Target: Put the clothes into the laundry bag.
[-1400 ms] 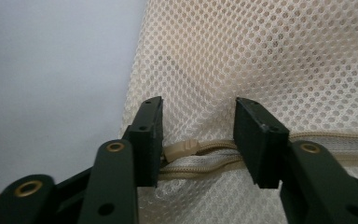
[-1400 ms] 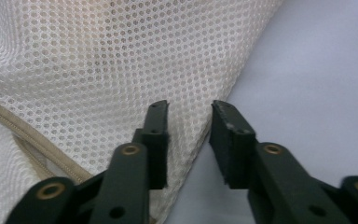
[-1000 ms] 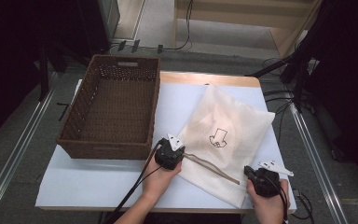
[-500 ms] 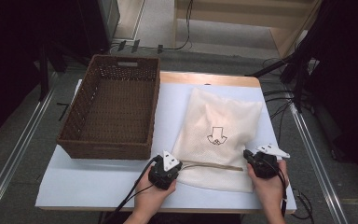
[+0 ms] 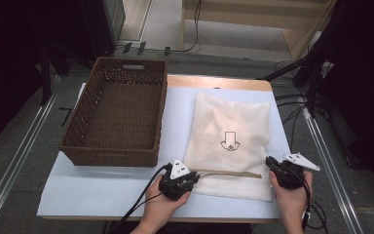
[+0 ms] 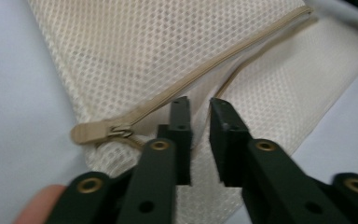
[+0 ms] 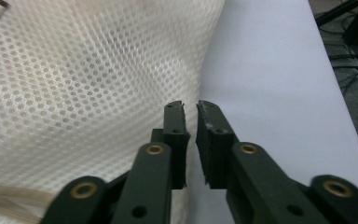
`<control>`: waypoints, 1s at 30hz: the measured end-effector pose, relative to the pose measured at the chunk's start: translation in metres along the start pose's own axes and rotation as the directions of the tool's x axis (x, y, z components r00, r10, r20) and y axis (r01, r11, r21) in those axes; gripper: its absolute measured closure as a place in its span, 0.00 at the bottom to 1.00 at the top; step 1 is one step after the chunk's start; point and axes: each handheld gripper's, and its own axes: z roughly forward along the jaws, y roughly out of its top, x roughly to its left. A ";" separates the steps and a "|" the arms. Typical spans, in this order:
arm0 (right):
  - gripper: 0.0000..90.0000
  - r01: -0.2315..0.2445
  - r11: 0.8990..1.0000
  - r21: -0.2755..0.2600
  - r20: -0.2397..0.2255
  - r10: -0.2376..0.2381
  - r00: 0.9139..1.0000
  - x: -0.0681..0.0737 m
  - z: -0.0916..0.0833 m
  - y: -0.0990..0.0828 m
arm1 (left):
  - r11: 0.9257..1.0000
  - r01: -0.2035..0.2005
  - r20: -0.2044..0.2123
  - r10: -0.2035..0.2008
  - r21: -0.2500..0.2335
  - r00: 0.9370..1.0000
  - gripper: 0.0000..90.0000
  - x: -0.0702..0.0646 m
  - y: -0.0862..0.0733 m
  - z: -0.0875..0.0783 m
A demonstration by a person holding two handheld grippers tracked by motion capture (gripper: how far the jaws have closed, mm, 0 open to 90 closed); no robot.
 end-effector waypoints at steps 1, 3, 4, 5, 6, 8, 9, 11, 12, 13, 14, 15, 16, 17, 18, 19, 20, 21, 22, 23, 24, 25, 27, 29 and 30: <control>0.84 -0.008 1.000 -0.020 -0.024 0.008 1.000 -0.001 -0.006 -0.004 | 1.000 -0.016 -0.010 0.015 -0.021 1.000 0.79 0.001 -0.001 -0.004; 0.76 -0.020 0.999 -0.051 -0.058 0.017 0.998 -0.002 -0.019 -0.010 | 0.998 -0.042 -0.027 0.041 -0.047 0.999 0.68 0.001 -0.002 -0.010; 0.71 -0.021 0.998 -0.058 -0.066 0.017 0.998 -0.002 -0.024 -0.011 | 0.996 -0.054 -0.030 0.052 -0.067 0.998 0.61 0.001 -0.003 -0.013; 0.65 -0.023 0.998 -0.066 -0.081 0.018 0.997 -0.001 -0.029 -0.011 | 0.994 -0.071 -0.036 0.068 -0.078 0.997 0.56 0.000 -0.004 -0.016; 0.59 -0.019 0.997 -0.071 -0.094 0.013 0.996 0.001 -0.033 -0.012 | 0.992 -0.089 -0.037 0.086 -0.084 0.996 0.50 -0.001 -0.005 -0.019; 0.48 -0.007 0.996 -0.086 -0.115 -0.003 0.993 0.006 -0.041 -0.013 | 0.991 -0.107 -0.037 0.104 -0.075 0.994 0.34 -0.003 -0.007 -0.024; 0.43 -0.009 0.996 -0.087 -0.122 -0.002 0.993 0.009 -0.045 -0.014 | 0.993 -0.096 -0.041 0.094 -0.064 0.995 0.28 -0.003 -0.009 -0.027; 0.36 -0.001 0.996 -0.087 -0.116 -0.010 0.993 0.015 -0.049 -0.018 | 0.996 -0.066 -0.036 0.064 -0.052 0.997 0.16 -0.001 -0.010 -0.033; 0.32 0.009 0.997 -0.082 -0.109 -0.018 0.994 0.019 -0.051 -0.021 | 0.997 -0.061 -0.022 0.060 -0.052 0.998 0.11 0.001 -0.011 -0.035; 0.30 0.012 0.997 -0.077 -0.107 -0.020 0.994 0.021 -0.051 -0.022 | 0.997 -0.054 -0.013 0.053 -0.052 0.998 0.09 0.003 -0.011 -0.039; 0.27 0.012 0.998 -0.068 -0.114 -0.020 0.993 0.024 -0.052 -0.024 | 0.997 -0.047 -0.009 0.047 -0.060 0.999 0.08 0.004 -0.012 -0.042; 0.23 0.010 0.998 -0.059 -0.120 -0.017 0.993 0.026 -0.053 -0.027 | 0.997 -0.045 -0.005 0.045 -0.065 0.999 0.07 0.006 -0.013 -0.045; 0.20 0.009 0.999 -0.053 -0.126 -0.016 0.992 0.028 -0.054 -0.029 | 0.997 -0.044 0.001 0.044 -0.070 0.999 0.05 0.008 -0.015 -0.048; 0.17 0.008 0.999 -0.044 -0.132 -0.014 0.991 0.030 -0.055 -0.031 | 0.996 -0.049 0.004 0.049 -0.069 0.999 0.03 0.010 -0.017 -0.050; 0.17 0.009 0.999 -0.047 -0.137 -0.016 0.991 0.031 -0.056 -0.032 | 0.996 -0.054 0.005 0.054 -0.068 0.999 0.02 0.012 -0.018 -0.052; 0.16 0.004 0.999 -0.052 -0.141 -0.012 0.990 0.031 -0.056 -0.033 | 0.996 -0.052 0.010 0.053 -0.071 0.999 0.00 0.014 -0.020 -0.054; 0.16 -0.007 0.999 -0.053 -0.148 -0.001 0.989 0.032 -0.057 -0.034 | 0.996 -0.045 0.013 0.046 -0.077 0.999 0.00 0.017 -0.021 -0.057; 0.16 -0.016 0.998 -0.056 -0.154 0.008 0.988 0.032 -0.056 -0.035 | 0.996 -0.037 0.013 0.038 -0.087 0.999 0.00 0.019 -0.023 -0.061; 0.16 -0.020 0.998 -0.053 -0.155 0.012 0.988 0.031 -0.056 -0.035 | 0.994 -0.030 0.017 0.032 -0.102 0.999 0.00 0.022 -0.024 -0.065; 0.16 -0.018 0.999 -0.048 -0.144 0.011 0.990 0.031 -0.054 -0.035 | 0.994 -0.032 0.017 0.033 -0.104 0.999 0.00 0.023 -0.025 -0.068; 0.16 -0.016 0.999 -0.049 -0.144 0.009 0.990 0.031 -0.053 -0.036 | 0.993 -0.036 0.018 0.039 -0.114 0.999 0.00 0.025 -0.026 -0.071; 0.16 -0.008 0.999 -0.048 -0.149 0.000 0.989 0.030 -0.052 -0.036 | 0.992 -0.036 0.016 0.038 -0.118 0.999 0.00 0.027 -0.027 -0.074; 0.16 0.003 0.999 -0.040 -0.154 -0.010 0.988 0.029 -0.050 -0.037 | 0.991 -0.046 0.004 0.047 -0.127 0.999 0.00 0.032 -0.030 -0.081; 0.16 0.016 0.999 -0.033 -0.143 -0.020 0.990 0.027 -0.049 -0.037 | 0.990 -0.042 -0.012 0.041 -0.138 0.999 0.00 0.039 -0.033 -0.090; 0.16 0.013 0.999 -0.030 -0.140 -0.017 0.990 0.025 -0.049 -0.037 | 0.989 -0.040 -0.012 0.039 -0.143 0.999 0.00 0.042 -0.034 -0.094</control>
